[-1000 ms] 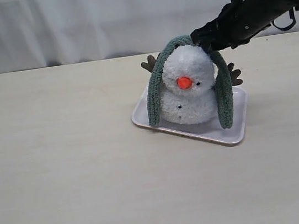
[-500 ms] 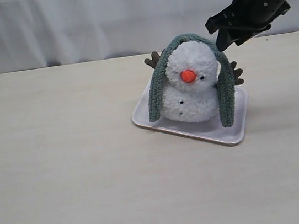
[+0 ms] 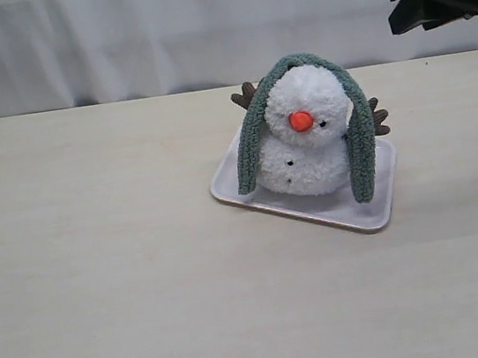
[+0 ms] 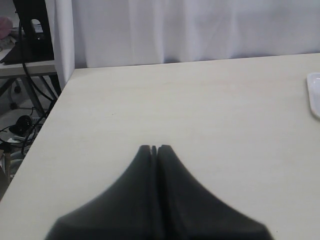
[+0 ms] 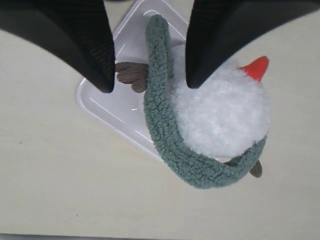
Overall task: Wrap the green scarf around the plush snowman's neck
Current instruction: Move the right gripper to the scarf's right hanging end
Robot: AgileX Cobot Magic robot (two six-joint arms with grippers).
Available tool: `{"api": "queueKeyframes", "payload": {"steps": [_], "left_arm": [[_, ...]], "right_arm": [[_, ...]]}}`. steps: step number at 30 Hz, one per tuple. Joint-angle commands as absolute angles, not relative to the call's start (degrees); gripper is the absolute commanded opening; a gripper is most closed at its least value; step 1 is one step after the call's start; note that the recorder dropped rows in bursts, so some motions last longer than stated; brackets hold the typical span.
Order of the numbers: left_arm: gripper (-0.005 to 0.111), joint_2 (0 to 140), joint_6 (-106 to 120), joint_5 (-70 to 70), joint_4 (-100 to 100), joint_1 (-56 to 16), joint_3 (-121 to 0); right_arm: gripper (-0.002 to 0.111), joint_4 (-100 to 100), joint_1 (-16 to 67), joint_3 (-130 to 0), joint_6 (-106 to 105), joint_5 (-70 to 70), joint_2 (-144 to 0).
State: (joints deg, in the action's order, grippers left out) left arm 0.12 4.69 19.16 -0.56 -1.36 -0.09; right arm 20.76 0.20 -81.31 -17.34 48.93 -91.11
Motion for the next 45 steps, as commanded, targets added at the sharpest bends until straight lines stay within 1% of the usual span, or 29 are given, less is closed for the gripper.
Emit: {"api": "queueKeyframes", "payload": {"steps": [1,9,13,17,19,21,25,27,29,33,37,45], "left_arm": [[0.000,0.00,4.68,18.53,-0.53,-1.33,0.00],[0.000,0.00,4.68,18.53,-0.53,-1.33,0.00],[0.000,0.00,4.68,18.53,-0.53,-1.33,0.00],[0.000,0.00,4.68,18.53,-0.53,-1.33,0.00],[0.000,0.00,4.68,18.53,-0.53,-1.33,0.00],[0.000,0.00,4.68,18.53,-0.53,-1.33,0.00],[0.000,0.00,4.68,18.53,-0.53,-1.33,0.00],[0.000,0.00,4.68,18.53,-0.53,-1.33,0.00],[0.000,0.00,4.68,18.53,-0.53,-1.33,0.00],[0.000,0.00,4.68,18.53,-0.53,-1.33,0.00],[0.000,0.00,4.68,18.53,-0.53,-1.33,0.00],[0.000,0.00,4.68,18.53,-0.53,-1.33,0.00]], "right_arm": [[0.033,22.03,-0.15,-76.12,-18.18,44.59,-85.22],[0.005,24.28,0.18,-69.78,-18.41,43.96,-79.64],[0.004,28.28,0.18,-68.41,-19.03,45.34,-78.04],[0.004,31.09,0.18,-68.27,-21.31,51.05,-77.88],[0.004,31.09,0.18,-68.27,-21.42,54.08,-77.88],[0.009,31.09,0.18,-68.27,-22.22,57.44,-77.79],[0.027,31.09,0.18,-67.29,-22.33,61.17,-76.39],[0.035,31.09,0.18,-65.73,-22.33,59.17,-74.66],[0.040,31.09,0.18,-63.05,-22.33,55.65,-72.61],[0.041,30.52,0.18,-54.92,-22.46,46.18,-70.99],[0.041,31.42,0.18,-48.77,-25.04,35.30,-73.59],[0.041,45.85,0.18,-49.12,-40.17,32.45,-83.86]]}}
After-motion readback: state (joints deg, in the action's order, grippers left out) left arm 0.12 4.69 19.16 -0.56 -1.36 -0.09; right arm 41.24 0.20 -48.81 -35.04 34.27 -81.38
